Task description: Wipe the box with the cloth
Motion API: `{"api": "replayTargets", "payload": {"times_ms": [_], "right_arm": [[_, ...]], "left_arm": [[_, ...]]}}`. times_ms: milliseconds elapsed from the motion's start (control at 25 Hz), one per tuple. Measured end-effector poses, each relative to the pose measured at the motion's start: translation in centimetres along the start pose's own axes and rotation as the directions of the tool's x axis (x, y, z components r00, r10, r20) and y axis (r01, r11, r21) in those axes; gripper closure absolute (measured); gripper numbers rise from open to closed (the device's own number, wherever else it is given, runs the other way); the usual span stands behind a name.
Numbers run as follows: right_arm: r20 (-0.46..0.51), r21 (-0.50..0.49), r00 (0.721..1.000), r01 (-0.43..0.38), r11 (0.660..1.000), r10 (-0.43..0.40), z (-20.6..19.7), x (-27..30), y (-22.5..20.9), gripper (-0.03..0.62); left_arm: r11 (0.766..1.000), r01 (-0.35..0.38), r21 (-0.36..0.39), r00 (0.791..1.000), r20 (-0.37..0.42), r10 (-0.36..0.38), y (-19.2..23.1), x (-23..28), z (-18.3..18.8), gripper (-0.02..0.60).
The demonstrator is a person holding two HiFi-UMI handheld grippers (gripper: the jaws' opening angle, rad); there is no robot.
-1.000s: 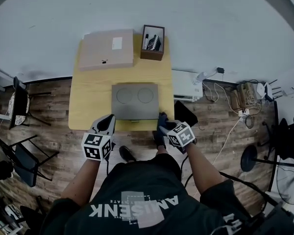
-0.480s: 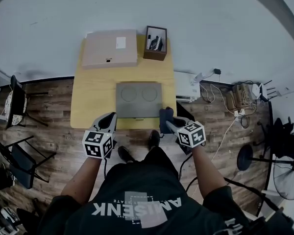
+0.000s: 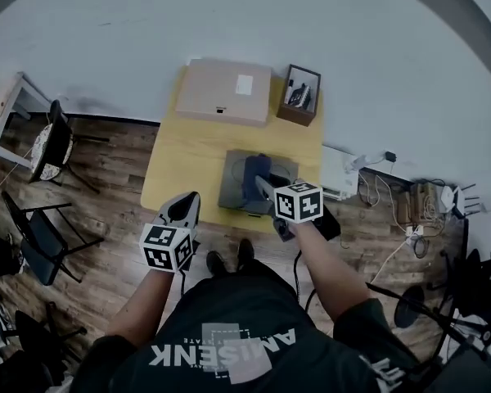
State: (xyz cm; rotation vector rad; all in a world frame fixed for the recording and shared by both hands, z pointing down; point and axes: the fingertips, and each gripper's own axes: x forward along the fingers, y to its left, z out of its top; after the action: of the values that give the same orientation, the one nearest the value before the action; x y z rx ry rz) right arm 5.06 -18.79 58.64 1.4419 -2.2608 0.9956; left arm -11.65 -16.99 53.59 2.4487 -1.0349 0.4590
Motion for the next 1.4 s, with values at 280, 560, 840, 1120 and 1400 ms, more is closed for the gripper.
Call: {"api": "replayTargets", "payload": {"times_ms": [280, 560, 840, 1120, 1400], "right_arm": [[-0.072, 0.031, 0.996, -0.047, 0.998, 0.049, 2.2, 9.7, -0.4, 0.513], [-0.141, 0.048, 0.990, 0.003, 0.999, 0.004, 1.3, 14.7, -1.8, 0.513], [-0.164, -0.006, 0.985, 0.047, 0.999, -0.047, 1.0, 13.3, -3.3, 0.511], [-0.158, 0.028, 0.985, 0.072, 0.997, -0.067, 0.5, 11.3, -5.4, 0.513], [-0.156, 0.057, 0.983, 0.102, 0.993, -0.092, -0.5, 9.0, -7.1, 0.511]], "left_arm": [[0.990, -0.142, -0.003, 0.989, 0.034, 0.142, 2.6, -3.6, 1.8, 0.580], [0.973, -0.226, -0.047, 0.974, -0.004, 0.227, 4.3, -4.9, -0.2, 0.580], [0.977, -0.204, -0.053, 0.979, -0.020, 0.203, 3.6, -4.0, -0.6, 0.580], [0.988, -0.154, -0.021, 0.987, -0.041, 0.153, 2.2, -2.0, -0.2, 0.580], [0.993, -0.115, 0.005, 0.992, -0.058, 0.115, 1.1, -0.3, -0.2, 0.580]]}}
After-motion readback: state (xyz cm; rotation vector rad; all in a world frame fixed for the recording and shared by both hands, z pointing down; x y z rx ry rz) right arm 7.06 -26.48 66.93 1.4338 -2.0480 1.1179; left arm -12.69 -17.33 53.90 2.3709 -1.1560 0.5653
